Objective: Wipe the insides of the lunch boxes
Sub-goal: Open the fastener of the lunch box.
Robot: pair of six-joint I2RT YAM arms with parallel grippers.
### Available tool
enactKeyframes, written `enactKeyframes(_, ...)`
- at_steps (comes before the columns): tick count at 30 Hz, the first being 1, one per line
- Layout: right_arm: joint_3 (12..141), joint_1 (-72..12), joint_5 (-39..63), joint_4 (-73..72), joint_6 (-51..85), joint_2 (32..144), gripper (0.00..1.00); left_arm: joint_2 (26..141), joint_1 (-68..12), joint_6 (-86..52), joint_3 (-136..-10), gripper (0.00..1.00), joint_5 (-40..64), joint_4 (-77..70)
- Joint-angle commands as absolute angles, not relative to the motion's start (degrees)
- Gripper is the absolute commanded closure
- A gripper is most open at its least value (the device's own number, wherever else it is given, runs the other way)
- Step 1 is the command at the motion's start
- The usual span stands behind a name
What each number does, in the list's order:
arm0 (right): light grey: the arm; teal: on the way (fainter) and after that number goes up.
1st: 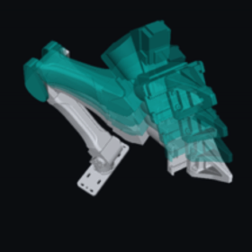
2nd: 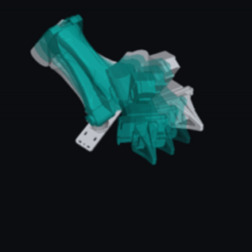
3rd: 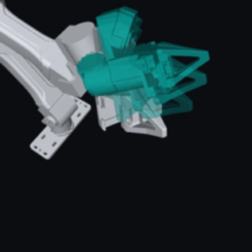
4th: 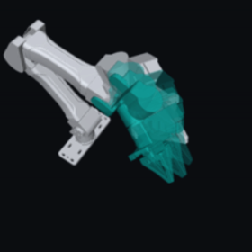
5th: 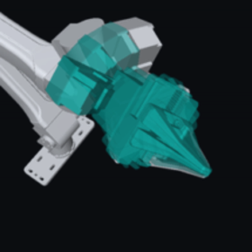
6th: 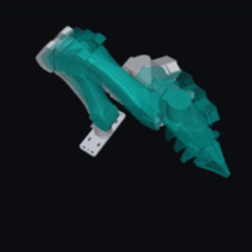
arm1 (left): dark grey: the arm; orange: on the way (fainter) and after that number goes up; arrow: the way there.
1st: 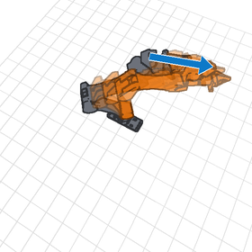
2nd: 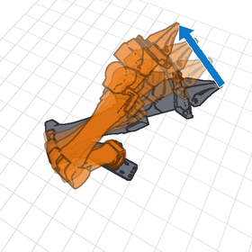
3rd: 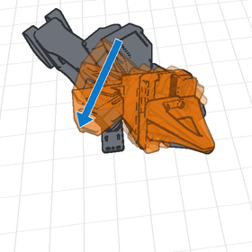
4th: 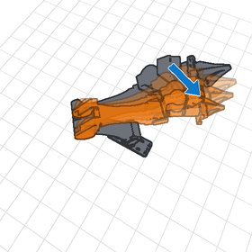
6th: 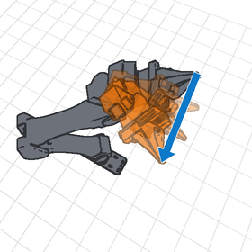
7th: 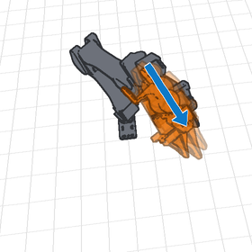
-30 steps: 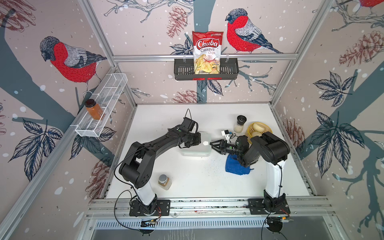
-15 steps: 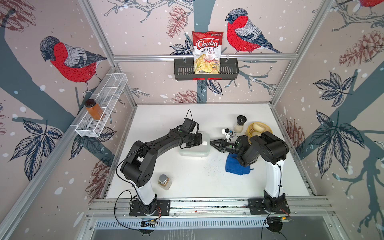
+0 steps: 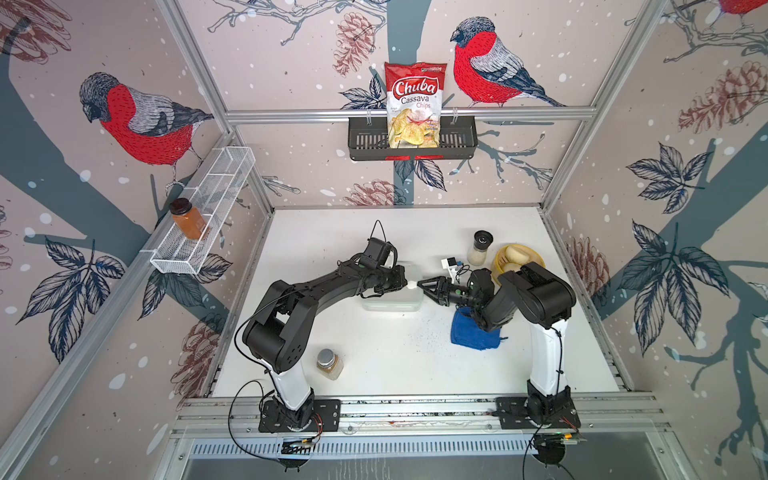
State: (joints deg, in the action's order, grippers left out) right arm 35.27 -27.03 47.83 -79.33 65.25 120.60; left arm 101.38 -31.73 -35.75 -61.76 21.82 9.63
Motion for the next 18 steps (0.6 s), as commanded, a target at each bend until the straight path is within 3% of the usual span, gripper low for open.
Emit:
enactKeyframes(1, 35.9, -28.3, 50.1, -80.3, 64.2, 120.3, 0.5, 103.9, -32.4, -35.9, -60.1, 1.0, 18.1, 19.3)
enactKeyframes(4, 35.9, -28.3, 50.4, -84.0, 66.4, 121.2, 0.59, 104.2, -32.4, -36.0, -59.8, 1.0, 18.5, 18.7)
enactKeyframes(8, 35.3, -28.3, 50.3, -90.2, 70.1, 123.0, 0.79, 104.2, -32.5, -36.2, -58.9, 1.0, 19.0, 17.8)
enactKeyframes(18, 33.0, -28.1, 48.8, -90.6, 69.5, 122.9, 0.96, 105.2, -32.4, -36.1, -58.2, 1.0, 19.4, 16.9)
